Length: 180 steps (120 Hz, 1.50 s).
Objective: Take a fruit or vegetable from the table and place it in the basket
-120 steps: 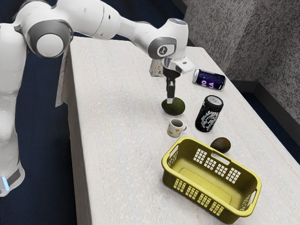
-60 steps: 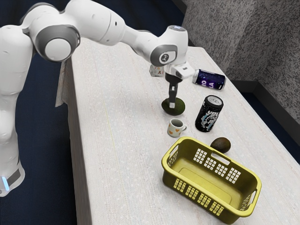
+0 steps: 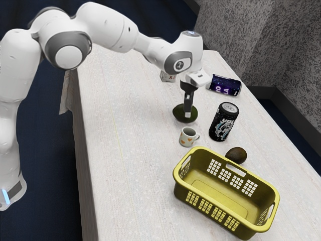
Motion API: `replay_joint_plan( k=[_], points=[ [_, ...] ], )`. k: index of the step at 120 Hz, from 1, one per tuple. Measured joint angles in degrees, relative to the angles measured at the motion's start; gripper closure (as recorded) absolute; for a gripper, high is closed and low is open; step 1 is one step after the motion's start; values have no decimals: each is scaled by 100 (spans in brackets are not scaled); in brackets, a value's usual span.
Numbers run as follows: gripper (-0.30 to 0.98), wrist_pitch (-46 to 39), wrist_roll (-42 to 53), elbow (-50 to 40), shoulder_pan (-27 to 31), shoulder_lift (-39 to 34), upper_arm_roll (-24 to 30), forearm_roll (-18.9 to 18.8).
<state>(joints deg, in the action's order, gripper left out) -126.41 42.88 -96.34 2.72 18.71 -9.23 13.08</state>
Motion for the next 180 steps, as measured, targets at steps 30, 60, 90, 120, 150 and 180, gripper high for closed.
replay_joint_plan(
  k=[30, 60, 90, 120, 150, 180],
  points=[
    [0, -18, 55, -42, 45, 80, -5, 90],
    [12, -37, 77, -247, 92, -40, -50, 336],
    [21, -73, -119, -940, -316, -1276, -74, 409],
    [20, -80, -483, -1436, -1344, -2660, 152, 482],
    [20, -314, -745, -1412, -1464, -2651, 1218, 690],
    [20, -613, -961, -987, -1476, -2042, 1579, 787]
  ],
)
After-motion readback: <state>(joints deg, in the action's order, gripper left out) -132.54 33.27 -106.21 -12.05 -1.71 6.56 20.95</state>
